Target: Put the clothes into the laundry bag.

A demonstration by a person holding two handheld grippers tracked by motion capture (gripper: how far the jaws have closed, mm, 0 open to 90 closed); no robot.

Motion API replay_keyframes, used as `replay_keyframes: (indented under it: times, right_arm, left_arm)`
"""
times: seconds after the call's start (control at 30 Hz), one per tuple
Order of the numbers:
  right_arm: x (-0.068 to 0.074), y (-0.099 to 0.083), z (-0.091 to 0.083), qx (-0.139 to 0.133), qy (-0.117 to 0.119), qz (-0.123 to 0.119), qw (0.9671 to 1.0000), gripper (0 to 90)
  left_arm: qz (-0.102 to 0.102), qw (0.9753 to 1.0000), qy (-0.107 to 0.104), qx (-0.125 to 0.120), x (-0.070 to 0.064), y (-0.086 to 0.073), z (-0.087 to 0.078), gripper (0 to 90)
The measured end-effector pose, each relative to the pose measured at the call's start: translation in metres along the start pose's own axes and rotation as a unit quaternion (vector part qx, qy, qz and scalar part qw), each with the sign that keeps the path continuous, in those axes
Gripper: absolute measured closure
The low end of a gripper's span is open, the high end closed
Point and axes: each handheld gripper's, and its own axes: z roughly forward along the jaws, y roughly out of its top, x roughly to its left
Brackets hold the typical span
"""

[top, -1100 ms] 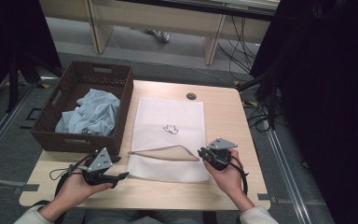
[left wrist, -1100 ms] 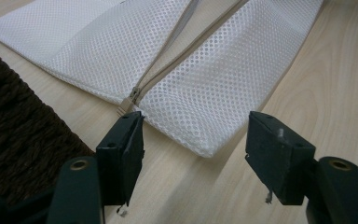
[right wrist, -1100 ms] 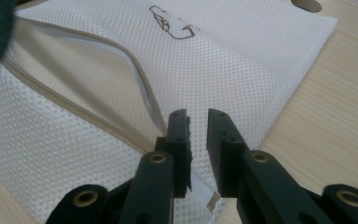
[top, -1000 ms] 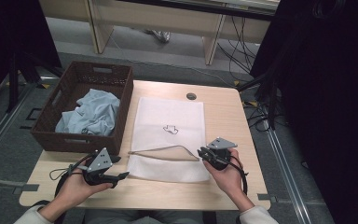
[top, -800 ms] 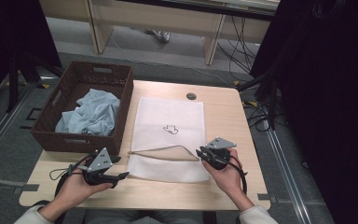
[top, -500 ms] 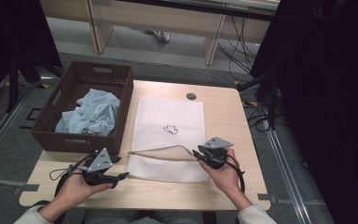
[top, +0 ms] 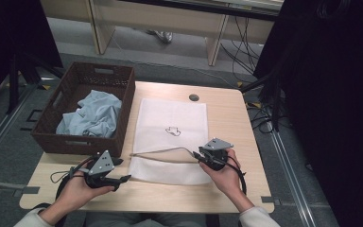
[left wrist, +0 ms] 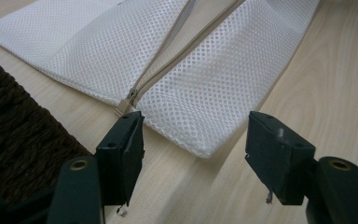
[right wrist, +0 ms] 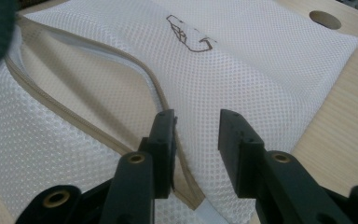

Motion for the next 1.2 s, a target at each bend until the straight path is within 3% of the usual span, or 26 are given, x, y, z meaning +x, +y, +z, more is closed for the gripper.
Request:
replay_keyframes:
  times: [0.3, 0.33, 0.4, 0.63, 0.83, 0.93, 0.97, 1.2]
  right_arm:
    - [-0.001, -0.001, 0.000, 0.002, 0.003, -0.002, 1.0000, 66.2]
    - [0.001, -0.001, 0.000, 0.009, 0.008, 0.008, 0.9999, 66.0]
    - [-0.001, 0.000, 0.001, 0.003, 0.005, -0.005, 1.0000, 65.9]
    - [0.000, -0.001, 0.003, -0.003, 0.002, -0.005, 1.0000, 63.8]
    - [-0.002, 0.002, 0.006, -0.003, 0.012, -0.012, 0.9999, 60.1]
    - [0.000, 0.003, 0.008, -0.001, 0.019, -0.002, 0.9998, 59.2]
    - [-0.001, 0.002, 0.010, -0.008, 0.019, -0.011, 0.9997, 58.9]
    - [0.006, 0.008, 0.018, -0.001, 0.037, -0.014, 0.9992, 53.9]
  left_arm:
    - [0.004, 1.0000, 0.001, 0.003, 0.000, 0.000, 0.000, 36.2]
    - [0.001, 1.0000, -0.001, 0.001, 0.000, 0.000, 0.000, 36.2]
    - [0.005, 1.0000, 0.001, 0.003, 0.000, 0.000, 0.000, 36.2]
    - [0.007, 1.0000, 0.002, 0.005, 0.001, 0.001, -0.001, 36.2]
    - [0.005, 1.0000, 0.002, -0.002, 0.000, 0.001, -0.001, 36.2]
    - [0.007, 1.0000, -0.002, 0.005, 0.001, 0.001, 0.000, 36.2]
    - [0.006, 1.0000, -0.005, 0.001, 0.000, 0.000, 0.000, 36.2]
    - [0.003, 1.0000, -0.005, 0.000, 0.000, 0.001, 0.000, 36.1]
